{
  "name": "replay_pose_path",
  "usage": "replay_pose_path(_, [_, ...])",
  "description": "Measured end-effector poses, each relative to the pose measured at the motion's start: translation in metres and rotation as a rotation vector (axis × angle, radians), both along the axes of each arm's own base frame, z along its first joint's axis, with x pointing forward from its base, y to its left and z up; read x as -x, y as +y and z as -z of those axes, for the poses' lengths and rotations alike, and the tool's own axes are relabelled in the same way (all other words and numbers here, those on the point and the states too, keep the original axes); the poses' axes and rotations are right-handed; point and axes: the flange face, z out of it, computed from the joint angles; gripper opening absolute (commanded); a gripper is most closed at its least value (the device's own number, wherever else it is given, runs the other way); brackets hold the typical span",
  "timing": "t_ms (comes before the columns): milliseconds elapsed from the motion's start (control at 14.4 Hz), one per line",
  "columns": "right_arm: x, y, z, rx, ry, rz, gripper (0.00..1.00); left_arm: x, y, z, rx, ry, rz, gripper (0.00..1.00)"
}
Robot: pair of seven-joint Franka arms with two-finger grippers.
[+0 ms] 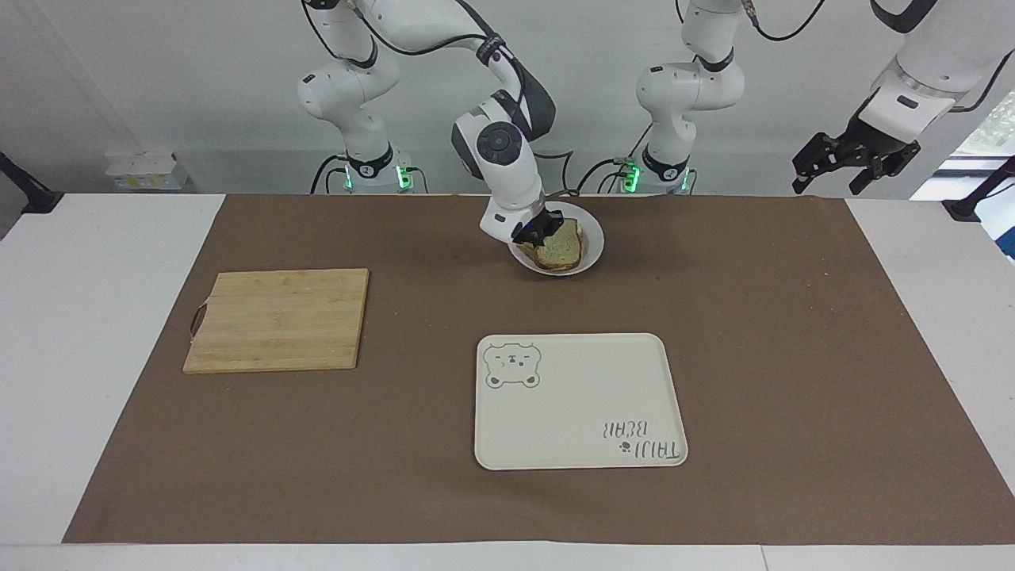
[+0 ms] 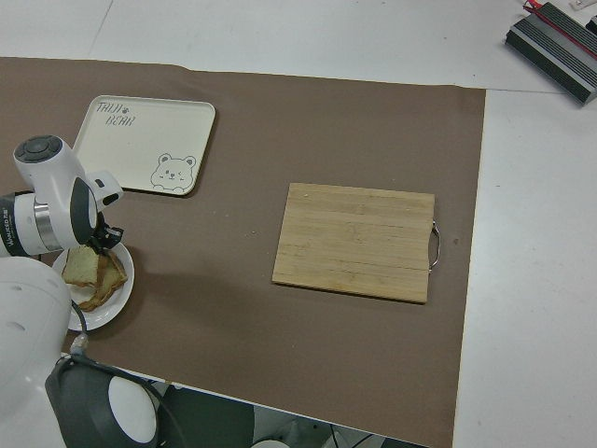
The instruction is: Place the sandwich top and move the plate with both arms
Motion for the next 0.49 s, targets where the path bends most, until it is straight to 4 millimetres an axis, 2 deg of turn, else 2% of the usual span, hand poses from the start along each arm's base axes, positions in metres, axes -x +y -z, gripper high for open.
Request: replay_pose_path(486, [-0.0007,0.003,0.011,0.0,-0.009,-0.023,0.0,0.0001,-0.002,0.0001,0.0,0.001,0.004,1.0])
